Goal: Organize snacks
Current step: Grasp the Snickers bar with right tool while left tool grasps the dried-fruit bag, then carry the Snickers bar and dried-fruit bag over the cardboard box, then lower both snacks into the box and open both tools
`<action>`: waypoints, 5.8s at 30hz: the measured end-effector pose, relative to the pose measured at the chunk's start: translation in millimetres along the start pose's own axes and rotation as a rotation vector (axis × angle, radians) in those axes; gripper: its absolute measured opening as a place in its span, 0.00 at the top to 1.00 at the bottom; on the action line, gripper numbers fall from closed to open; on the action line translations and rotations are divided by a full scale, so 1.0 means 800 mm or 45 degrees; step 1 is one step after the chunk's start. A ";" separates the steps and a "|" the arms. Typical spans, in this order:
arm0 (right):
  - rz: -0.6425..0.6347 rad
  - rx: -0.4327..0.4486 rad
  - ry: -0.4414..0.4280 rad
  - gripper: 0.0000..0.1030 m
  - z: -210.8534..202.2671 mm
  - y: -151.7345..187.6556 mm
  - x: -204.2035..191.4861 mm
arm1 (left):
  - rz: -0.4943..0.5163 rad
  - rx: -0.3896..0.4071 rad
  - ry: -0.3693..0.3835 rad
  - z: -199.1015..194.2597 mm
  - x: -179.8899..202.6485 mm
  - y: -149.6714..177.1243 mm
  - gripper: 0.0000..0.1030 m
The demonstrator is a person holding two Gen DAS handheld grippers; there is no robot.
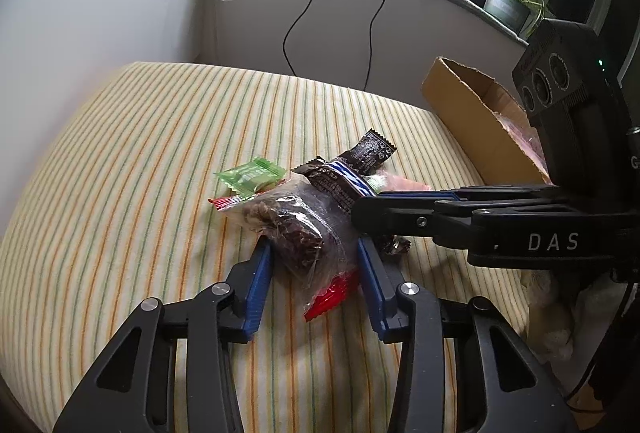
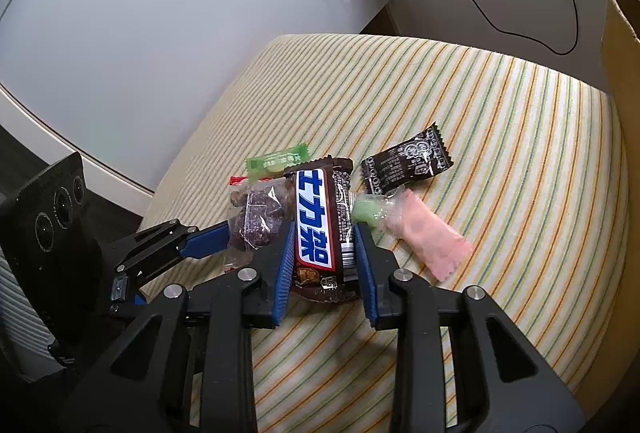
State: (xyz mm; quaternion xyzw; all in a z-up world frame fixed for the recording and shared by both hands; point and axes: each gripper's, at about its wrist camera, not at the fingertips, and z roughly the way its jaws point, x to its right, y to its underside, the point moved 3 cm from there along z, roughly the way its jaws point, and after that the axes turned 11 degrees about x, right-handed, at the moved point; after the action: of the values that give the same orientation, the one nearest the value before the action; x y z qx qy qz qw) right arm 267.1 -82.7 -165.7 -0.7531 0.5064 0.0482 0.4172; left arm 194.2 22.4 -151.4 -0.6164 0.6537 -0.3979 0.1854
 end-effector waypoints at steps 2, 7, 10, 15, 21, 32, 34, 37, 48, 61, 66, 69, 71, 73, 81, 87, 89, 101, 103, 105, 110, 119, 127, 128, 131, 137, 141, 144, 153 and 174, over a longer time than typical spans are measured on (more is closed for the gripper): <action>-0.010 0.001 0.001 0.71 -0.002 0.002 -0.001 | -0.004 0.006 -0.005 -0.006 -0.002 0.002 0.61; -0.026 0.017 0.007 0.71 -0.006 0.005 -0.010 | -0.015 0.032 -0.010 -0.022 -0.003 0.001 0.61; -0.051 0.038 0.008 0.71 -0.011 0.007 -0.021 | -0.015 0.047 -0.017 -0.035 -0.006 0.002 0.61; -0.086 0.076 0.007 0.71 -0.024 0.006 -0.038 | -0.012 0.074 -0.018 -0.050 -0.006 -0.001 0.61; -0.195 0.071 0.039 0.71 -0.040 0.019 -0.048 | -0.017 0.079 -0.039 -0.058 -0.009 0.004 0.61; -0.267 -0.032 0.071 0.70 -0.037 0.081 -0.049 | -0.025 0.079 -0.057 -0.072 -0.016 0.012 0.61; -0.273 -0.035 0.074 0.70 -0.039 0.085 -0.050 | -0.024 0.082 -0.056 -0.073 -0.014 0.012 0.61; -0.295 -0.038 0.092 0.70 -0.039 0.090 -0.051 | -0.023 0.090 -0.053 -0.075 -0.012 0.013 0.61; -0.296 -0.015 0.116 0.66 -0.078 0.111 -0.058 | -0.032 0.089 -0.050 -0.078 -0.012 0.017 0.61; -0.374 0.007 0.138 0.56 -0.074 0.094 -0.081 | -0.036 0.100 -0.043 -0.084 -0.012 0.017 0.61; -0.431 -0.020 0.170 0.47 -0.058 0.076 -0.085 | -0.039 0.103 -0.047 -0.086 -0.012 0.018 0.61; -0.459 -0.053 0.187 0.47 -0.052 0.070 -0.085 | -0.040 0.104 -0.046 -0.087 -0.013 0.018 0.61; -0.489 -0.081 0.184 0.47 -0.047 0.068 -0.089 | -0.042 0.104 -0.046 -0.087 -0.014 0.018 0.61; -0.539 -0.104 0.189 0.47 -0.047 0.066 -0.092 | -0.047 0.106 -0.047 -0.088 -0.015 0.019 0.61; -0.546 -0.074 0.147 0.47 -0.083 0.071 -0.089 | -0.061 0.103 -0.044 -0.088 -0.021 0.023 0.61; -0.454 -0.126 0.117 0.47 -0.087 0.099 -0.081 | -0.058 0.106 -0.040 -0.090 -0.022 0.023 0.61; -0.411 -0.128 0.131 0.47 -0.089 0.104 -0.075 | -0.060 0.107 -0.039 -0.091 -0.022 0.023 0.61; -0.323 -0.132 0.142 0.64 -0.053 0.098 -0.060 | -0.038 0.110 -0.025 -0.092 -0.011 0.018 0.61; -0.317 -0.129 0.137 0.65 -0.052 0.096 -0.060 | -0.035 0.114 -0.027 -0.092 -0.010 0.016 0.61; -0.314 -0.119 0.132 0.68 -0.056 0.095 -0.061 | -0.029 0.116 -0.028 -0.092 -0.007 0.015 0.61; -0.309 -0.064 0.095 0.69 -0.081 0.092 -0.062 | -0.004 0.117 -0.020 -0.087 0.006 0.009 0.61; -0.315 0.087 0.142 0.70 -0.148 0.072 -0.048 | 0.062 0.121 0.052 -0.065 0.051 -0.013 0.62; -0.239 0.208 0.249 0.70 -0.209 0.050 0.008 | 0.144 0.126 0.162 -0.036 0.119 -0.037 0.61; -0.232 0.221 0.263 0.70 -0.214 0.047 0.017 | 0.155 0.126 0.176 -0.032 0.128 -0.040 0.61; -0.203 0.262 0.306 0.70 -0.236 0.037 0.040 | 0.185 0.129 0.210 -0.022 0.152 -0.049 0.62; -0.151 0.336 0.379 0.70 -0.264 0.012 0.089 | 0.245 0.127 0.269 0.010 0.193 -0.076 0.62; -0.125 0.362 0.429 0.70 -0.271 -0.009 0.122 | 0.294 0.120 0.289 0.033 0.218 -0.092 0.61; -0.112 0.367 0.463 0.70 -0.268 -0.024 0.147 | 0.322 0.107 0.298 0.052 0.233 -0.100 0.62; -0.082 0.343 0.535 0.70 -0.251 -0.056 0.202 | 0.344 0.052 0.298 0.110 0.251 -0.120 0.62; -0.066 0.331 0.588 0.69 -0.245 -0.067 0.226 | 0.378 0.041 0.281 0.130 0.264 -0.128 0.58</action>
State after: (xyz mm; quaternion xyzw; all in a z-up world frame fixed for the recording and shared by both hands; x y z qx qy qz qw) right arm 329.1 -338.4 -97.5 -0.6968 0.5709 -0.2011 0.3848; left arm 301.2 -201.3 -86.2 -0.4626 0.7475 -0.4418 0.1792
